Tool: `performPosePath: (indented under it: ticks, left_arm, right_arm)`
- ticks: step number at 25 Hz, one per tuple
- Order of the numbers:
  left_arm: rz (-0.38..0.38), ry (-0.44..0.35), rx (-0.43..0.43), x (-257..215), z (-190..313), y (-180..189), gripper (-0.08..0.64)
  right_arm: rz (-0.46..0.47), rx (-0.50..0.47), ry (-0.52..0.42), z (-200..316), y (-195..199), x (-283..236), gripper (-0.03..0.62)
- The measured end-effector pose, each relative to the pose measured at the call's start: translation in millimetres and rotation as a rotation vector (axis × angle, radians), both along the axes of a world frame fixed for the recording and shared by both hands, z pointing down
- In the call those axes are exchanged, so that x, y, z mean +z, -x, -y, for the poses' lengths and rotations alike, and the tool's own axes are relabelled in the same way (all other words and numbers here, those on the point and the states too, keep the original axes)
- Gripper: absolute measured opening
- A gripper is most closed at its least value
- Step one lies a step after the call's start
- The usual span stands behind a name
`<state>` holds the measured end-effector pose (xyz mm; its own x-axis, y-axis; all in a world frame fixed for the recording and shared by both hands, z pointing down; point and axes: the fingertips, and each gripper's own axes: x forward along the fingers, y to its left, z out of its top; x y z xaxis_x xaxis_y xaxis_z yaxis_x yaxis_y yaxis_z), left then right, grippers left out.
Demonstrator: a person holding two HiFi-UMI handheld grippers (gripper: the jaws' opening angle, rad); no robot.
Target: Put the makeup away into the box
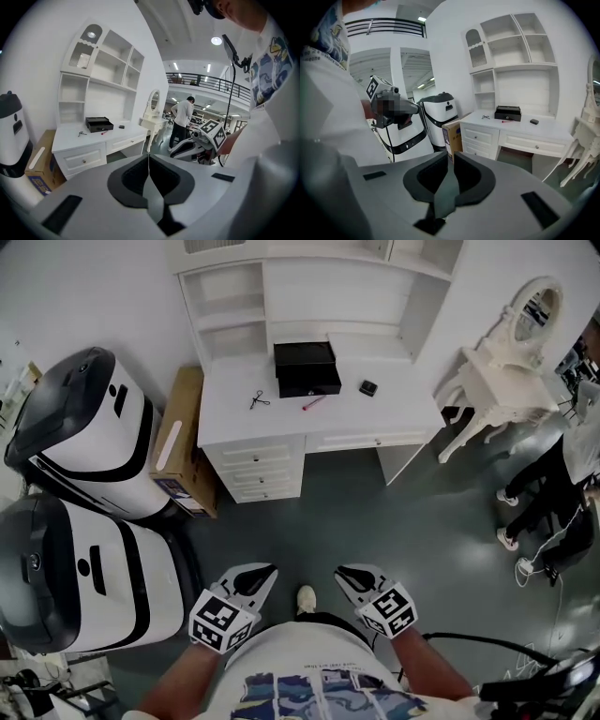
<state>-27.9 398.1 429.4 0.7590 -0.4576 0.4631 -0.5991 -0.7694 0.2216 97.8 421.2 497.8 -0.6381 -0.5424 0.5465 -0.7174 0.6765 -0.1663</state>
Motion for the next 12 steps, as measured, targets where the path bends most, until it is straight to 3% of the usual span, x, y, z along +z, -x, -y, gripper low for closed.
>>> performPosePath:
  ticks: [6, 12]
  left_arm:
    - [0.008, 0.000, -0.018, 4.2, 41.4, -29.9, 0.015]
    - [0.031, 0.023, -0.004, 7.3, 70.2, -39.9, 0.017]
  right_arm:
    - [-0.001, 0.027, 0.016, 41.2, -37.1, 16.1, 0.117]
    - [0.012, 0.047, 0.047, 70.6, -45.9, 26.4, 0.129]
